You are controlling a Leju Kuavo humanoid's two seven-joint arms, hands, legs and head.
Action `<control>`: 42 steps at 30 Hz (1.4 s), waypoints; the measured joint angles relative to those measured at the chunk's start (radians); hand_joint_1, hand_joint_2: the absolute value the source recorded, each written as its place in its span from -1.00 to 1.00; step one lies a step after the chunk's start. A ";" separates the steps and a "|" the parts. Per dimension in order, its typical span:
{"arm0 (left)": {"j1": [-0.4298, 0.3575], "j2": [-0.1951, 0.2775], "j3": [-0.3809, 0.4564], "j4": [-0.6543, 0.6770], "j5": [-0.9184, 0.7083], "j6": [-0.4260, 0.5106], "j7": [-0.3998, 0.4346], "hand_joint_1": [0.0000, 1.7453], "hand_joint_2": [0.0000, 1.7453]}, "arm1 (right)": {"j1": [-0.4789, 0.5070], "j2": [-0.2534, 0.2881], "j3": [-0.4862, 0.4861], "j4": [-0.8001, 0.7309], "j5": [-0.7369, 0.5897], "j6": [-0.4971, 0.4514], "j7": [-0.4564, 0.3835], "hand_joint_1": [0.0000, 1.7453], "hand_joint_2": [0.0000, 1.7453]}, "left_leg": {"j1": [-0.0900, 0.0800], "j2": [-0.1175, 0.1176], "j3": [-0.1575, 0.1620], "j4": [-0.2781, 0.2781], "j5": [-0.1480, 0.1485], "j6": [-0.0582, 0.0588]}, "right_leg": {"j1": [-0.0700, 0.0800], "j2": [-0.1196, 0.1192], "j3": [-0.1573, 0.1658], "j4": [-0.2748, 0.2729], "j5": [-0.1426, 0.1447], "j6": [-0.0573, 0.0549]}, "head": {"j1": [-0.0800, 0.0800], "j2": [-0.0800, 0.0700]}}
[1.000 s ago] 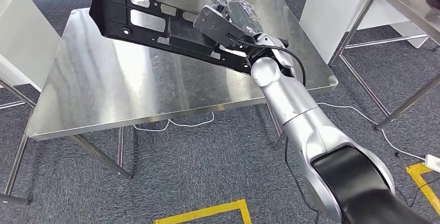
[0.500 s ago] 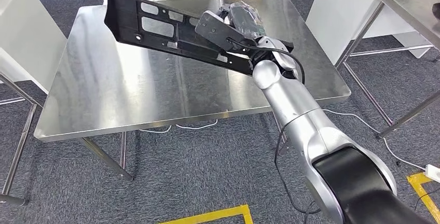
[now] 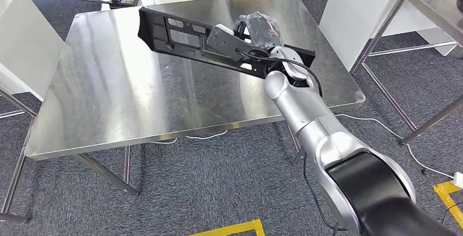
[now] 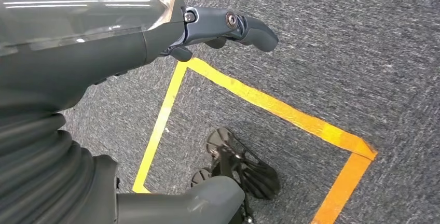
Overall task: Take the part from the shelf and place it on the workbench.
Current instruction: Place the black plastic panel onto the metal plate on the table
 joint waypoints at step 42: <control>-0.002 -0.010 -0.003 -0.002 0.024 0.030 0.003 -1.00 1.00 | -0.005 0.013 -0.111 0.257 0.272 -0.196 0.043 1.00 1.00 | -0.011 0.000 0.143 -0.286 0.120 0.062 | 0.009 -0.001 -0.005 0.069 -0.070 0.040 | -0.001 0.000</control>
